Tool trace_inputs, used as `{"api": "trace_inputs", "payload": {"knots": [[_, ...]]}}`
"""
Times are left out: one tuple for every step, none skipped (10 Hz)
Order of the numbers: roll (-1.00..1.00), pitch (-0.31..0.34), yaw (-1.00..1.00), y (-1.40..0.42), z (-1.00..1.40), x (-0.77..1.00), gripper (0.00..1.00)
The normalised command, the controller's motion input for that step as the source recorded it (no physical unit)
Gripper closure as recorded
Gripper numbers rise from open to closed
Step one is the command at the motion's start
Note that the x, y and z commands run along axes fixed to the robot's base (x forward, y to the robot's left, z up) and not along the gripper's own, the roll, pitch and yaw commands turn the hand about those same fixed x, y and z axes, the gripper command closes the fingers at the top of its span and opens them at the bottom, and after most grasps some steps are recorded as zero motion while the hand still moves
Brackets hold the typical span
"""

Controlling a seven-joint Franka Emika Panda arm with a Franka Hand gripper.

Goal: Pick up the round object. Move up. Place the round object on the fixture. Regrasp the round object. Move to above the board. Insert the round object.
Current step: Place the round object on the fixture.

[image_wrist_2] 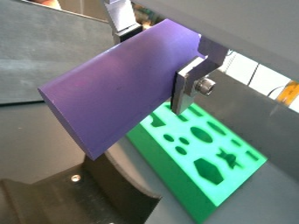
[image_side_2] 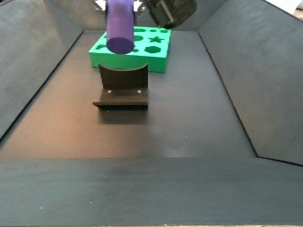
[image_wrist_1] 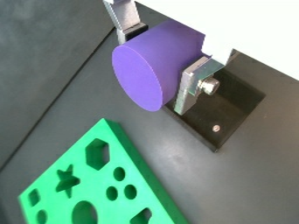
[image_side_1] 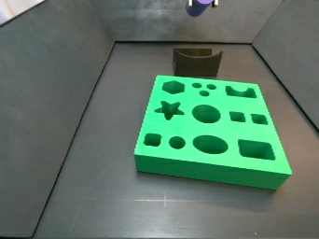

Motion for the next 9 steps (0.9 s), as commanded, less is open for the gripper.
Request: {"api": "trace_inputs", "payload": {"knots": [[-0.27,0.069,-0.10,0.03,0.01,0.03,1.00],[-0.21,0.043,-0.10,0.02,0.01,0.04,1.00],[-1.00,0.141,-0.11,0.13,-1.00,0.12,1.00],[-1.00,0.135,-0.13,0.14,-1.00,0.13,1.00],[-0.93,0.149,-0.14,0.14,-1.00,0.14,1.00],[-0.82,0.147,-0.14,0.14,-1.00,0.15,1.00],[-0.53,0.092,-0.16,0.14,-1.00,0.16,1.00],[-0.35,0.060,-0.16,0.15,-1.00,0.16,1.00],[-0.23,0.035,-0.16,0.13,-1.00,0.17,1.00]]}}
